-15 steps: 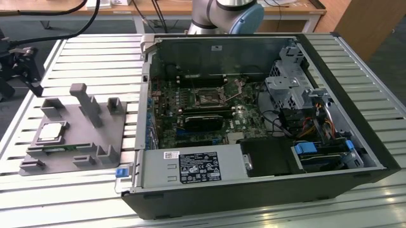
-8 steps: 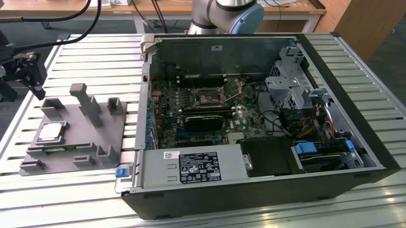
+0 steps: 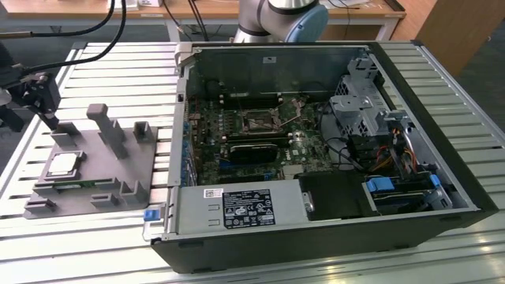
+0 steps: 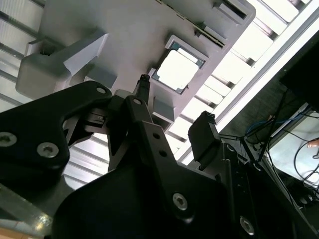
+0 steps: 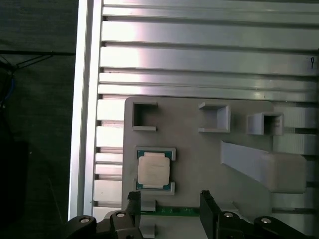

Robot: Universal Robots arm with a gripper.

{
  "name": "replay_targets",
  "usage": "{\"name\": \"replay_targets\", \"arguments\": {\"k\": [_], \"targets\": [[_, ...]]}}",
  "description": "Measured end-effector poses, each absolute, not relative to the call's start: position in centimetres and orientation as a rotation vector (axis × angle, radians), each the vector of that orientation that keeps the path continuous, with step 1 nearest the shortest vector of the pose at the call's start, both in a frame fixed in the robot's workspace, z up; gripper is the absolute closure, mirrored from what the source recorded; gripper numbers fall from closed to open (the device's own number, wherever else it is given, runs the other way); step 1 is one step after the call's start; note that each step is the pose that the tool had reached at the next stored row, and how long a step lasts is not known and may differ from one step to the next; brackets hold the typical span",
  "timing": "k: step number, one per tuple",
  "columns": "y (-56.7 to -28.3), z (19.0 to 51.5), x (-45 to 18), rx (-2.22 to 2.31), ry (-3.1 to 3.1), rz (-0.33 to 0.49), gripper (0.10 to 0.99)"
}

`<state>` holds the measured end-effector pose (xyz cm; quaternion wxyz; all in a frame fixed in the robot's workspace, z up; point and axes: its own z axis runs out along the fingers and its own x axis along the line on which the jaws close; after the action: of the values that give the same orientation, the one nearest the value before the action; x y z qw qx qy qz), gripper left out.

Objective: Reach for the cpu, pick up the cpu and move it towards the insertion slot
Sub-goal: 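Reach for the cpu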

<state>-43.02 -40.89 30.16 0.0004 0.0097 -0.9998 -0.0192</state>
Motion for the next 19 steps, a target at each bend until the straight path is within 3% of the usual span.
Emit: {"name": "replay_targets", "arguments": {"k": [19], "targets": [[-40.9, 28.1, -43.5, 0.031, -3.141, -0.061, 0.494]]}}
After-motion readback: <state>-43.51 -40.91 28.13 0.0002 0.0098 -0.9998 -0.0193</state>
